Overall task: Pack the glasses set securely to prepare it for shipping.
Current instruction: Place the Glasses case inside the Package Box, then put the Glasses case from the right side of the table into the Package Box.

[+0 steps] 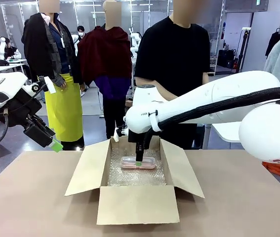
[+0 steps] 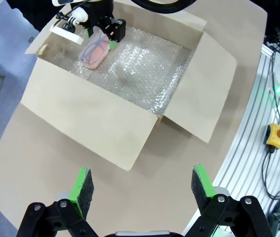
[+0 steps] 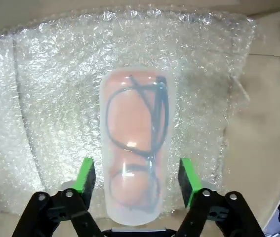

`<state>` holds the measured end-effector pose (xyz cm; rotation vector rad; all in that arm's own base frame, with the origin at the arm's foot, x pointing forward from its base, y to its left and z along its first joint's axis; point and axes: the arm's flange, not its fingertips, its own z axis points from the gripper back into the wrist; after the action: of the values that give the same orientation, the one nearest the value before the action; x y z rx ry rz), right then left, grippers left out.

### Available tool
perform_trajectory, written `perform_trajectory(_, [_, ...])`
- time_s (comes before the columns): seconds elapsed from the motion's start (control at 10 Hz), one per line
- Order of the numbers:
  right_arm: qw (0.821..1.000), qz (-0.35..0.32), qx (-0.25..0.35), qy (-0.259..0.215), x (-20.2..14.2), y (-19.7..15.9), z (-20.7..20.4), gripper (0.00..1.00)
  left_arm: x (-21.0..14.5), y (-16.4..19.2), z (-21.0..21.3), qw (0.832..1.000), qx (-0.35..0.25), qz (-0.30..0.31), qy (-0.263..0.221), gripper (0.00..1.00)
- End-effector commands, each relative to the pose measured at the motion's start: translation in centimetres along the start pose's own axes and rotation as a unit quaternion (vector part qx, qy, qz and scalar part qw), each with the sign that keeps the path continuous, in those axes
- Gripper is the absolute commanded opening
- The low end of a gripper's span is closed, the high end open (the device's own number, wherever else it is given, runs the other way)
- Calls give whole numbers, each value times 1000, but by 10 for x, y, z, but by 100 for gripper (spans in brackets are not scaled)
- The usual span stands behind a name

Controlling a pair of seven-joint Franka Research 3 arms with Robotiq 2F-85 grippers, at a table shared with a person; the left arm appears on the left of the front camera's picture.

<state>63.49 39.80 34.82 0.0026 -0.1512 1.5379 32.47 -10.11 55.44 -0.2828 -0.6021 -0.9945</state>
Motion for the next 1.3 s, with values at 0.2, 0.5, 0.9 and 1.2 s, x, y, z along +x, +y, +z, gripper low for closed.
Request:
perform_trajectory(0.2, [999, -34, -8, 7, -5, 13, 12, 100, -1, 1, 1, 1000, -6, -7, -3, 100])
perform_trajectory(0.5, [1000, -6, -2, 0, 0, 0, 3, 100, -1, 1, 1, 1000, -6, -7, -3, 100])
perform_trajectory(0.9, [1000, -6, -2, 0, 0, 0, 3, 100, -1, 1, 1, 1000, -6, -7, -3, 100])
perform_trajectory(1.2, [1000, -6, -2, 0, 0, 0, 3, 100, -1, 1, 1, 1000, -6, -7, -3, 100])
